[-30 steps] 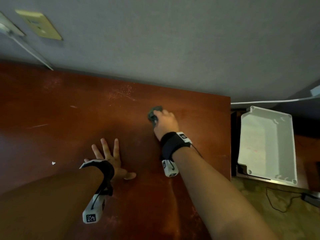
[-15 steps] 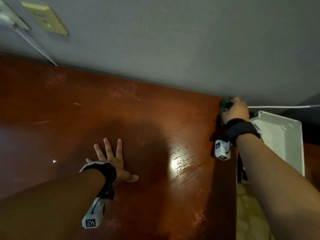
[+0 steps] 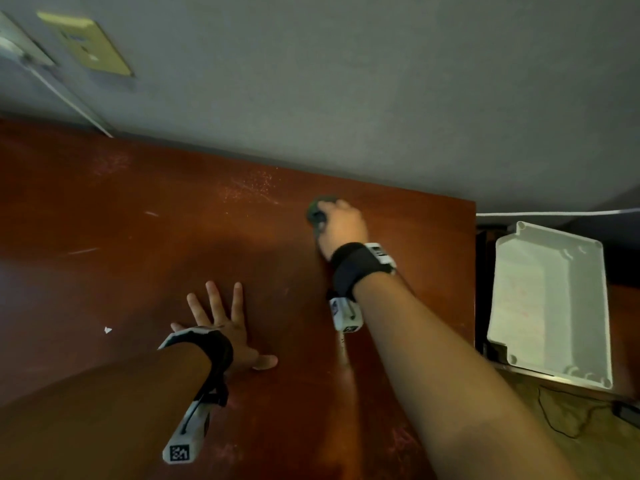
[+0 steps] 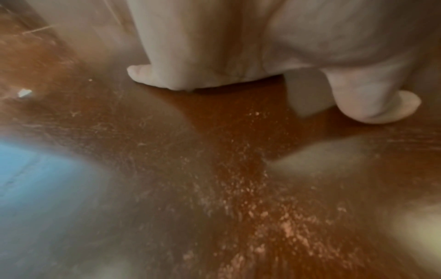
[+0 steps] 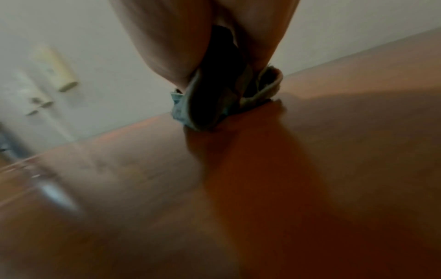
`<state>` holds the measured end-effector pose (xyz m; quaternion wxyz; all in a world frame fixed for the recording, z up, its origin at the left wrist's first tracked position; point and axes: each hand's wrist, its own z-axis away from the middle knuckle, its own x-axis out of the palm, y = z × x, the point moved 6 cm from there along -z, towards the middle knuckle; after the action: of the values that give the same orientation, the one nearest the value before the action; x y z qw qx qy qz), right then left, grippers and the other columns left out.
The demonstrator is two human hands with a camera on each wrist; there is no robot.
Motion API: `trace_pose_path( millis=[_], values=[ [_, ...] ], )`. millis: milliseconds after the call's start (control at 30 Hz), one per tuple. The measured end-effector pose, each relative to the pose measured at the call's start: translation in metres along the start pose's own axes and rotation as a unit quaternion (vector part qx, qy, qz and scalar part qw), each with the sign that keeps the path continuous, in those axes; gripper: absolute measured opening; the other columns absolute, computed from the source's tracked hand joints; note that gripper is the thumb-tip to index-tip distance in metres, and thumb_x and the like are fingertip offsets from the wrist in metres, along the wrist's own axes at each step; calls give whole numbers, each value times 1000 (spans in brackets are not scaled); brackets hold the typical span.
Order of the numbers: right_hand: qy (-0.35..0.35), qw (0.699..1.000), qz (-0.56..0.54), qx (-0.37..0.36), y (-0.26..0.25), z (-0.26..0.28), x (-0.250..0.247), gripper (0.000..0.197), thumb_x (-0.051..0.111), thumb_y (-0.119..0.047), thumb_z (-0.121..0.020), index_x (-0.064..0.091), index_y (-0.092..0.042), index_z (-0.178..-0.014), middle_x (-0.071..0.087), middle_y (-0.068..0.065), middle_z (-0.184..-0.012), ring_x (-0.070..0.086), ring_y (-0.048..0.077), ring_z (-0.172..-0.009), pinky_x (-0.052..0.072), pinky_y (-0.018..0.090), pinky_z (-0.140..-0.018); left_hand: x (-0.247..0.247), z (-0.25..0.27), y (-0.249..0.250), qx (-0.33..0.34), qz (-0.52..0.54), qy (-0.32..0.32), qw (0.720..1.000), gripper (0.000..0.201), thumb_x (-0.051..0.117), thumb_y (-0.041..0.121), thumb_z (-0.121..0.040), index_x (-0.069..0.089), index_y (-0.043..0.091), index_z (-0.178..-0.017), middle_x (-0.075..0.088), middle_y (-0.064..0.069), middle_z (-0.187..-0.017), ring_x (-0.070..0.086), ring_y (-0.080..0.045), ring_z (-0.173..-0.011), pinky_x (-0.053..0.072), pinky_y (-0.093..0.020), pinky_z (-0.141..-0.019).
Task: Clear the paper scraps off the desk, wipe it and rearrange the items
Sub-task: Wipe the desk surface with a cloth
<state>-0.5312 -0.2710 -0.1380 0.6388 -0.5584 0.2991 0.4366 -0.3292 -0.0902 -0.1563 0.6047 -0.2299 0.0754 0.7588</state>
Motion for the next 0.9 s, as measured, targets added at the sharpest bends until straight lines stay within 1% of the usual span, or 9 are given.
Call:
trace_pose_path(
  millis=[100,233,267,367,500,600,667,733,900],
  values=[
    [-44,998,-2,-39,-34,8,21,46,56,-8,-90,52,-18,-135,52,10,-134,47,34,-120,42,37,-100,0,0,0,-1,0,1,1000,148,66,85,-57,-52,31,-127,-59,-16,-135,-39,-50,-134,4,-76,-107],
    [-67,997,-16,-31,-17,5,6,39,62,-11,-85,57,-17,-123,57,11,-122,56,34,-111,47,36,-94,-1,3,0,1,-2,5,1000,146,65,86,-58,-52,32,-126,-59,-15,-135,-38,-49,-135,5,-75,-108],
    [-60,998,-13,-17,-2,3,-3,36,61,-12,-84,58,-16,-120,58,13,-121,57,35,-110,47,35,-92,-1,3,-1,2,-1,6,1000,145,65,85,-58,-52,32,-126,-59,-15,-135,-38,-49,-135,5,-75,-108],
    [18,998,9,59,66,-5,-46,30,61,-14,-84,61,-12,-114,62,18,-118,58,37,-109,46,36,-92,0,2,-1,3,1,8,1000,145,65,85,-58,-53,32,-124,-60,-15,-134,-40,-49,-134,3,-75,-108],
    [94,978,8,185,162,-2,-99,38,64,-11,-87,62,-6,-124,63,23,-122,58,39,-114,45,38,-99,3,-3,-2,5,1,4,1000,147,65,86,-56,-54,32,-124,-62,-16,-131,-41,-50,-132,2,-76,-107],
    [127,966,12,227,186,1,-110,42,63,-9,-88,58,-6,-130,61,23,-125,56,39,-117,46,41,-99,2,-5,-1,6,-7,2,1000,147,64,87,-57,-54,31,-124,-60,-18,-133,-40,-51,-133,3,-76,-107],
    [140,962,17,235,181,-4,-105,43,62,-8,-89,58,-8,-132,60,23,-126,56,40,-116,47,43,-97,2,-5,-1,8,-7,3,1000,147,64,87,-56,-54,31,-123,-60,-18,-133,-40,-51,-132,2,-76,-107],
    [144,965,18,220,163,-11,-98,44,59,-8,-88,59,-11,-132,61,23,-125,57,42,-113,49,43,-96,2,-6,-2,5,-3,2,1000,148,65,86,-55,-55,31,-122,-61,-18,-132,-41,-51,-132,1,-77,-107],
    [80,991,46,99,67,-45,-58,39,54,-16,-90,60,-15,-129,64,22,-120,60,41,-108,50,40,-89,3,-6,-2,5,-3,-15,1000,147,65,85,-58,-54,29,-123,-63,-19,-128,-43,-52,-129,-2,-77,-107]
  ],
)
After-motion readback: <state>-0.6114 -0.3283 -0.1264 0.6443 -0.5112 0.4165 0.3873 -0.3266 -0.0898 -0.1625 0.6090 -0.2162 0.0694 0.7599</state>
